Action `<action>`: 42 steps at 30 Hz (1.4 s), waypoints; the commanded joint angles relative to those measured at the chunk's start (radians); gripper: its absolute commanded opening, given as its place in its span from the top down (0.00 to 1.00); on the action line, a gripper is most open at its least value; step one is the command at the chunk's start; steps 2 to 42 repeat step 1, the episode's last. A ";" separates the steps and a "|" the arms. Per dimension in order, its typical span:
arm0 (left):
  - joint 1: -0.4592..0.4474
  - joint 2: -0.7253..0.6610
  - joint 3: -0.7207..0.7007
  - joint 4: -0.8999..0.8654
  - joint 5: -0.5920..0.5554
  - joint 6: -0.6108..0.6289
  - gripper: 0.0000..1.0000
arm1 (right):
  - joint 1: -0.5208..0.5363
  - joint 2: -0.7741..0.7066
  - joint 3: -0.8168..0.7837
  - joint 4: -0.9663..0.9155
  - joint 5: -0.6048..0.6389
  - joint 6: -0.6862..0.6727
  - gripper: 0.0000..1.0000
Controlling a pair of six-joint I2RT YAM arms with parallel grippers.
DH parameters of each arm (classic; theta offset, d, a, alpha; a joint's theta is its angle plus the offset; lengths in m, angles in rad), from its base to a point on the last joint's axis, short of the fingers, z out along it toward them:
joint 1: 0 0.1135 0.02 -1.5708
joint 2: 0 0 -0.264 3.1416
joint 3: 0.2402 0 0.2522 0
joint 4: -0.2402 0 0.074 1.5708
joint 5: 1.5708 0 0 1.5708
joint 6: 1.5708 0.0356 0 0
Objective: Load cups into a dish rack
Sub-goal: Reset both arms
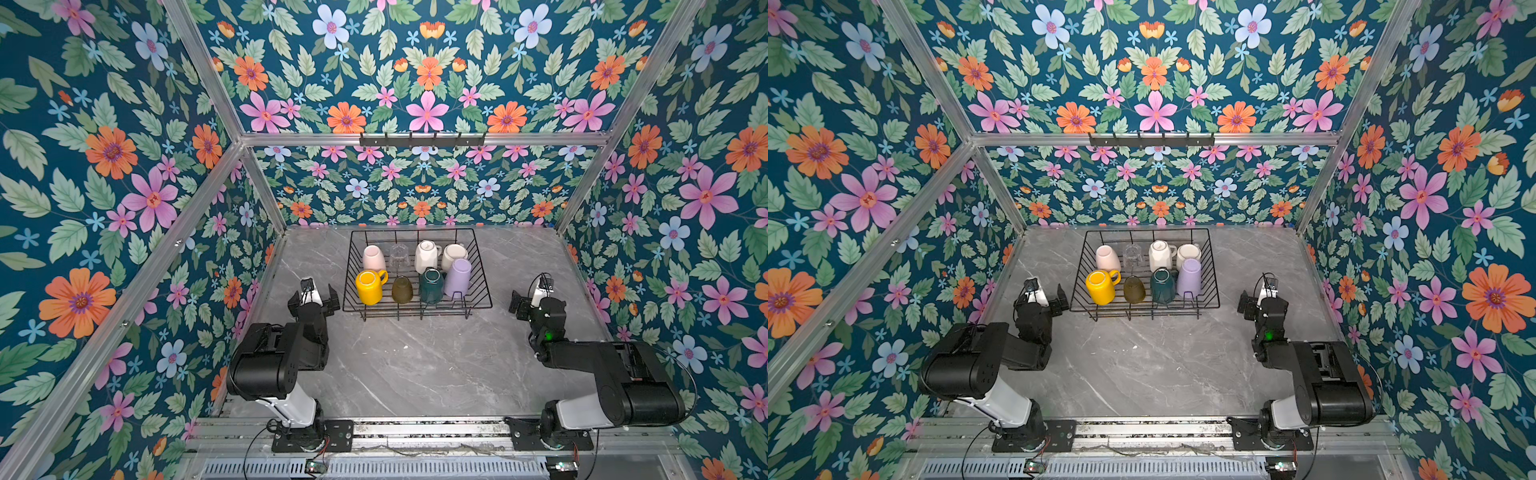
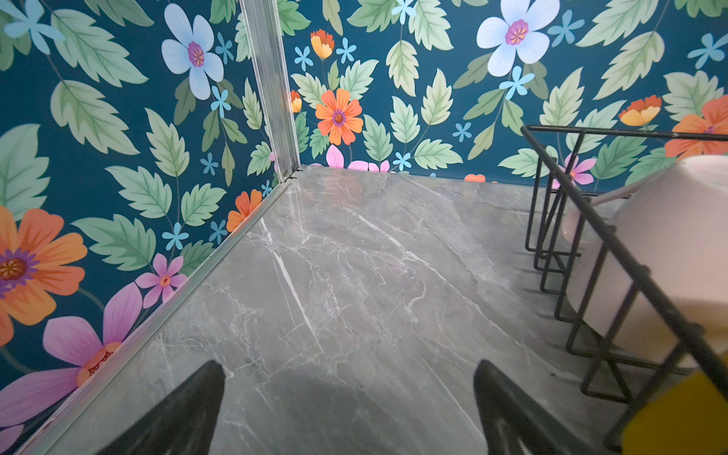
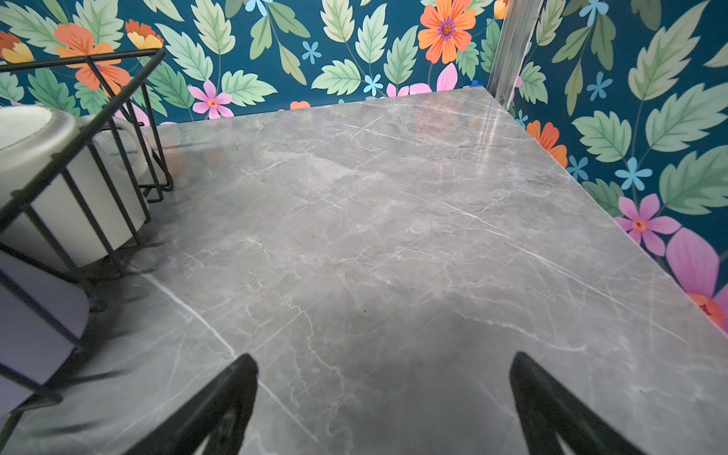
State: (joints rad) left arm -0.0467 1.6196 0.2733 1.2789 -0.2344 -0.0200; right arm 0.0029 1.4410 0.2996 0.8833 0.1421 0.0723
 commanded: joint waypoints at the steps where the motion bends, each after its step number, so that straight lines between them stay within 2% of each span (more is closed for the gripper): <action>1: 0.002 -0.003 -0.006 0.017 0.018 0.018 0.00 | 0.000 0.001 0.006 0.016 0.011 0.004 0.01; 42: 0.002 -0.003 -0.006 0.017 0.018 0.018 0.00 | 0.000 0.001 0.006 0.016 0.011 0.004 0.01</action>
